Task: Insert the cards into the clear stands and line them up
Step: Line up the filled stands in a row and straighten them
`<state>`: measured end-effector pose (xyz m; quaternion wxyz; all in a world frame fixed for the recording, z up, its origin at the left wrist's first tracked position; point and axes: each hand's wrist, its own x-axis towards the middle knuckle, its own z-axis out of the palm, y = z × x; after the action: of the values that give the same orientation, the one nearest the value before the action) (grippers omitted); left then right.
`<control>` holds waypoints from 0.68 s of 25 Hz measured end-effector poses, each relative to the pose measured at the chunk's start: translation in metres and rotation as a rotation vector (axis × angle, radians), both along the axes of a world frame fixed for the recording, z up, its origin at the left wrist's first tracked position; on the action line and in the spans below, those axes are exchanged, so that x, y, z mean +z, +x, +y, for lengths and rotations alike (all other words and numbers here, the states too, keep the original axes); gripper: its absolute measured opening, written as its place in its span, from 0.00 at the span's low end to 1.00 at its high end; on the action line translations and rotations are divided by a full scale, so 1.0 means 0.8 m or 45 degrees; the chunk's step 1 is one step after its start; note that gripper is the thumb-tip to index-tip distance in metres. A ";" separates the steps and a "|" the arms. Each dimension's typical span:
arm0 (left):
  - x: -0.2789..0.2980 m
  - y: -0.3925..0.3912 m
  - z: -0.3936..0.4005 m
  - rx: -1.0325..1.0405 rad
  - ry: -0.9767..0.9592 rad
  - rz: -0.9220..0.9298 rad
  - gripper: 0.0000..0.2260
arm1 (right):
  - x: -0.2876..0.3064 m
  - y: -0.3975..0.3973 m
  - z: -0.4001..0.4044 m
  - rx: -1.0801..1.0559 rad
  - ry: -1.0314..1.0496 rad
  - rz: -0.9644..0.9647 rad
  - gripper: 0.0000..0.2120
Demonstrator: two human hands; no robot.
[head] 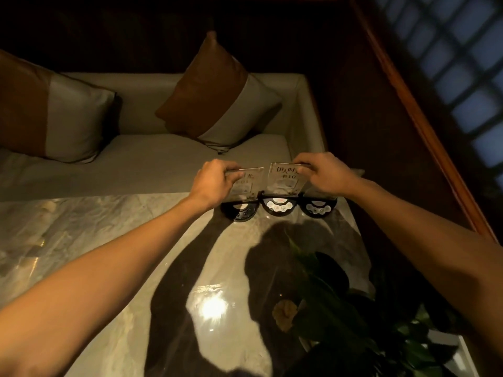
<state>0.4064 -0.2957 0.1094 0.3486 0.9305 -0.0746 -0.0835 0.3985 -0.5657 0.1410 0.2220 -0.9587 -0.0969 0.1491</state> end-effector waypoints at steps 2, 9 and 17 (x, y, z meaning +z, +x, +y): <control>-0.001 0.008 -0.005 -0.002 -0.005 -0.007 0.14 | -0.007 0.001 -0.005 0.008 -0.003 0.014 0.11; -0.005 0.013 0.003 0.022 -0.055 -0.001 0.14 | -0.013 0.005 -0.009 0.045 0.016 0.061 0.09; 0.011 0.000 0.001 -0.087 -0.006 0.028 0.20 | -0.015 0.008 -0.009 0.060 0.016 0.099 0.14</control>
<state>0.4062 -0.2946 0.1184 0.3486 0.9257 -0.1027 -0.1053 0.4052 -0.5733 0.1286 0.2281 -0.9482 -0.1117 0.1906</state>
